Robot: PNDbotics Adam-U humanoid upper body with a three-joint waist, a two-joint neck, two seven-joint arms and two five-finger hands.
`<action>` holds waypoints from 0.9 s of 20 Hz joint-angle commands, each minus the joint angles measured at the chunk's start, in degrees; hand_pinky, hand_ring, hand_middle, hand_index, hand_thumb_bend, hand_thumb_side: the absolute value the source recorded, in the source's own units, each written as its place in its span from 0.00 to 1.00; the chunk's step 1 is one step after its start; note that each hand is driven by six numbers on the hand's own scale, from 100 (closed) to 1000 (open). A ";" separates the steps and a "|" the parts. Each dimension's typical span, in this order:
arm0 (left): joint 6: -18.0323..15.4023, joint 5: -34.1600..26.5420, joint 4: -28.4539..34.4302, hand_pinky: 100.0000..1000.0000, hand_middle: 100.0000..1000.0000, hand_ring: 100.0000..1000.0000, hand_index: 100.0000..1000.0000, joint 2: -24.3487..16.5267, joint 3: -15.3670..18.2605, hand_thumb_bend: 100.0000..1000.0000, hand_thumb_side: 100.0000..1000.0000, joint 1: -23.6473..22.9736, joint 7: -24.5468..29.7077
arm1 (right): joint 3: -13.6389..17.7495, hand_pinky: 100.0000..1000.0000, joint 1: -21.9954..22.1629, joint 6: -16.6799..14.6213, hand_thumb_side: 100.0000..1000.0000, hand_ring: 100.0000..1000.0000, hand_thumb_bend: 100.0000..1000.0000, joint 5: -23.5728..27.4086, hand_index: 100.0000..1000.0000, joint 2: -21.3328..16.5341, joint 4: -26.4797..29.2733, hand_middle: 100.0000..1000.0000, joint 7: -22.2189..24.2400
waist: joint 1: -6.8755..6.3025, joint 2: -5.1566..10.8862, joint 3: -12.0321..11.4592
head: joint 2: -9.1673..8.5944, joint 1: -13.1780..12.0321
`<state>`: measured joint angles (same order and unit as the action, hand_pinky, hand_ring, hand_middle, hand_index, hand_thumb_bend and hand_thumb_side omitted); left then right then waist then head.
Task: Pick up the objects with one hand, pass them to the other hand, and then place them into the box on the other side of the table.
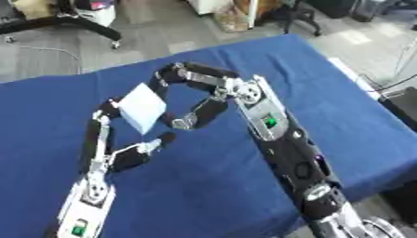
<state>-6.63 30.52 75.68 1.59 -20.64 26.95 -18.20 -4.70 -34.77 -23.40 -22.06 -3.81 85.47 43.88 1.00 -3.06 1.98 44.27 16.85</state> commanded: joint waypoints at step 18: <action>-0.17 -1.22 0.72 0.75 0.68 0.67 0.79 0.32 0.31 0.89 0.52 0.76 0.99 | 0.70 0.78 -0.91 -0.66 0.00 0.77 0.00 -4.19 0.39 0.17 -0.23 0.62 -2.89 | 0.61 1.57 -0.04 | -0.15 0.07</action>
<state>-6.78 29.72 75.68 1.61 -20.64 26.94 -17.37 -4.34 -34.77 -23.92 -25.86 -3.40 84.71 41.23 1.00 -3.06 1.94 44.27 16.85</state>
